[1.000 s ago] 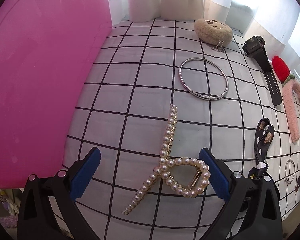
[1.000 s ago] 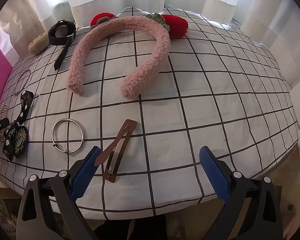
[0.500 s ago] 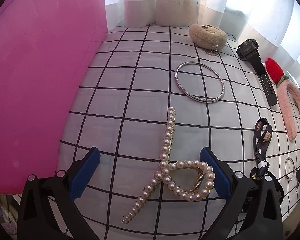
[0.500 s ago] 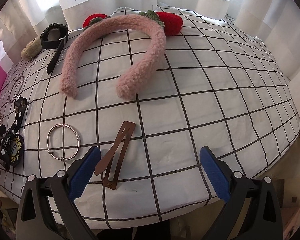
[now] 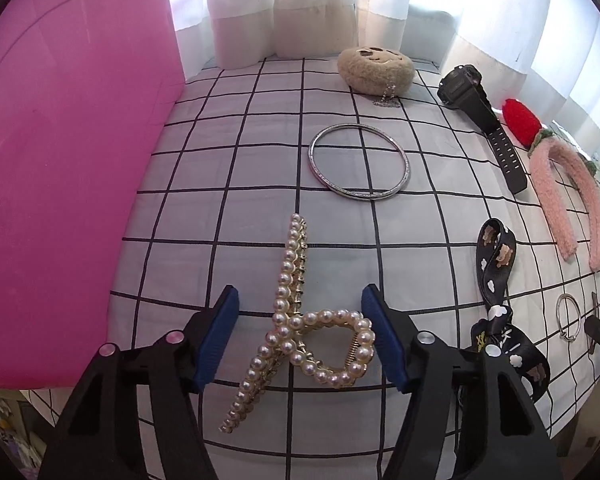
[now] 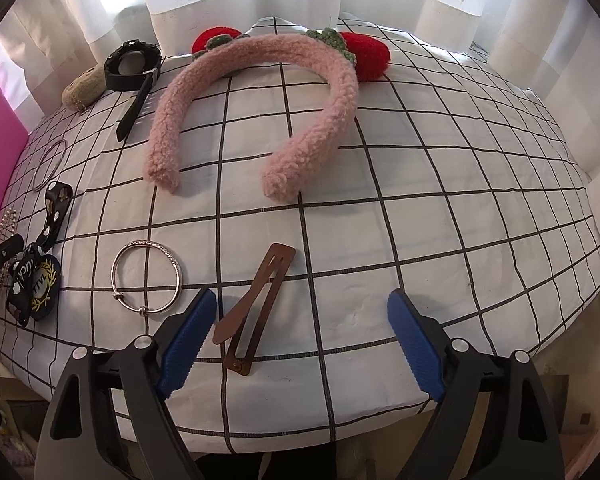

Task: Organize jewelry
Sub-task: 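Grasp the pearl hair claw with the left tool while the right tool grasps the brown hair clip, then carry both clips into the pink bin and open both tools to release them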

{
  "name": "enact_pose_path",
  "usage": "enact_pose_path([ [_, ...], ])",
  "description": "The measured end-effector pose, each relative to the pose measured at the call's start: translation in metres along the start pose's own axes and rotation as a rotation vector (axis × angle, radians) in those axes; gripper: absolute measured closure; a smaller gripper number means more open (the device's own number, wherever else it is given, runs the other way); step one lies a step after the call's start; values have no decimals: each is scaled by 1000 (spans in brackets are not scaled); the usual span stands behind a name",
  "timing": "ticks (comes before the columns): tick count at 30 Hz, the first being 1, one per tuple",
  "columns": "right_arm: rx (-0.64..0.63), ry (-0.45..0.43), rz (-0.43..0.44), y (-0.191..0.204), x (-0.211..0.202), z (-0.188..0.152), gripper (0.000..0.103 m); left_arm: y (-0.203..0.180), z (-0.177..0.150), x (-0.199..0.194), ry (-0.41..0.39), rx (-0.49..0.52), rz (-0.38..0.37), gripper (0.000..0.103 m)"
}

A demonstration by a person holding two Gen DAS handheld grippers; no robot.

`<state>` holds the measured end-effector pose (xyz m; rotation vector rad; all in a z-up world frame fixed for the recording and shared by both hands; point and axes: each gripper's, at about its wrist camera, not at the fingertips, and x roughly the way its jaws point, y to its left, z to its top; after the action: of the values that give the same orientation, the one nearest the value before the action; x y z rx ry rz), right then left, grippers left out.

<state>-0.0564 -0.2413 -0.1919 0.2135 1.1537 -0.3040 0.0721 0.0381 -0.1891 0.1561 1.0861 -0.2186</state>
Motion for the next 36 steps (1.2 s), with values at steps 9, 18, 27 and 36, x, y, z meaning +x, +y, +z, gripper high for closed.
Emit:
enact_pose_path([
  [9,3,-11,28,0,-5,6,90,-8,-1,-6,-7,40,-2,63],
  [18,-13,-38,63,1,-13,7,90,-2,-5,-15,-10,17,-30,64],
  [27,-43,-87,89,9,-36,13,90,0,1,-49,-76,-10,-67,64],
  [36,-97,-186,128,20,-81,37,90,-13,24,-105,-175,-34,-106,64],
])
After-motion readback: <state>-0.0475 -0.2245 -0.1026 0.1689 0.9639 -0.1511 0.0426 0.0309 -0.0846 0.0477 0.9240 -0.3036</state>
